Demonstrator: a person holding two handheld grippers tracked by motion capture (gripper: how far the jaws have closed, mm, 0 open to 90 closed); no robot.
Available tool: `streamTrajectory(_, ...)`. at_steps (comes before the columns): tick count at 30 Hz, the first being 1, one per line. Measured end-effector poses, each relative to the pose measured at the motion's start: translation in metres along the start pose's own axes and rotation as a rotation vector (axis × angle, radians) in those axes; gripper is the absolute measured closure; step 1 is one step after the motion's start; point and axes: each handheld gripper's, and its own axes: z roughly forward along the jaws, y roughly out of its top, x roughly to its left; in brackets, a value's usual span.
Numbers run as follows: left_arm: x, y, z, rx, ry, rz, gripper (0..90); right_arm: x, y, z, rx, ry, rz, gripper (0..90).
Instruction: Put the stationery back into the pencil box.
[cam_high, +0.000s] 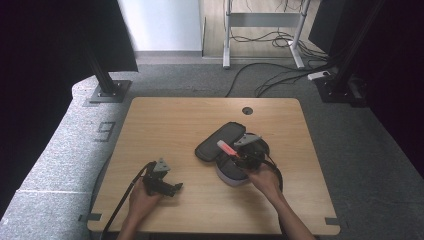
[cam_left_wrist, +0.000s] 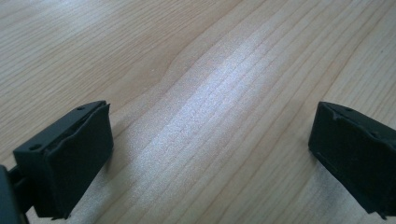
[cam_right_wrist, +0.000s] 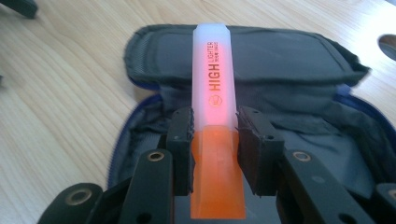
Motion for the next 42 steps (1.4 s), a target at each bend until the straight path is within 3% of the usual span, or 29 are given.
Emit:
streamTrajectory(15, 0.000, 0.000, 0.000, 0.000, -0.001, 0.000, 0.0, -0.037, -0.026, -0.009, 0.026, -0.070, 0.073, 66.1)
streamTrajectory(31, 0.000, 0.000, 0.000, 0.000, -0.001, -0.001, 0.0, -0.048, -0.038, 0.005, 0.064, -0.090, 0.104, 66.1)
streamTrajectory(42, 0.000, 0.000, 0.000, 0.000, 0.000, -0.001, 0.0, -0.052, -0.038, 0.018, 0.079, -0.059, 0.111, 65.1)
